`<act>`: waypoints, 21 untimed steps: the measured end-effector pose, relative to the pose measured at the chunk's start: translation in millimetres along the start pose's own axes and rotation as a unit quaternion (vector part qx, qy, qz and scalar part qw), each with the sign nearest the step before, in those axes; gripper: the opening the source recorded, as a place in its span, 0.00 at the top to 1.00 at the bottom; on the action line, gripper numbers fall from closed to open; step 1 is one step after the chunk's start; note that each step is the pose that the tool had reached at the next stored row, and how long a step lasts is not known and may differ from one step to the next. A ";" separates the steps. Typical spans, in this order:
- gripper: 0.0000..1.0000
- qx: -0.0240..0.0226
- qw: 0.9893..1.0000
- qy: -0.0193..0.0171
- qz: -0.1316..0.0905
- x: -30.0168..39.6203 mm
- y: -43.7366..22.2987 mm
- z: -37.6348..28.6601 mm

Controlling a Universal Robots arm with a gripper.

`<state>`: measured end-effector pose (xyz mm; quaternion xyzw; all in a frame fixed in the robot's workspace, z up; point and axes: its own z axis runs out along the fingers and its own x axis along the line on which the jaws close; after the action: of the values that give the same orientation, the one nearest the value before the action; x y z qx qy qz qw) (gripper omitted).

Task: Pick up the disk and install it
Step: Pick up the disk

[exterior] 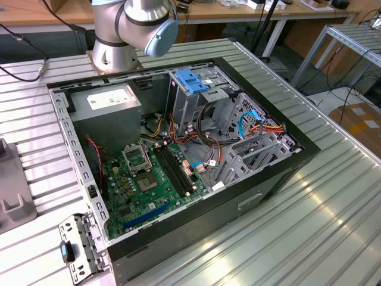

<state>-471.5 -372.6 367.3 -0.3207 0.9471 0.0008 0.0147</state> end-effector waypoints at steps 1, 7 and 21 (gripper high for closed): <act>0.90 0.000 1.000 0.000 -0.001 0.0 0.0 0.0; 0.90 0.000 1.000 0.000 -0.013 0.0 0.0 0.0; 0.90 -0.001 1.000 0.000 -0.031 0.0 0.0 0.0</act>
<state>-471.5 -372.6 367.3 -0.3496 0.9368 0.0013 0.0147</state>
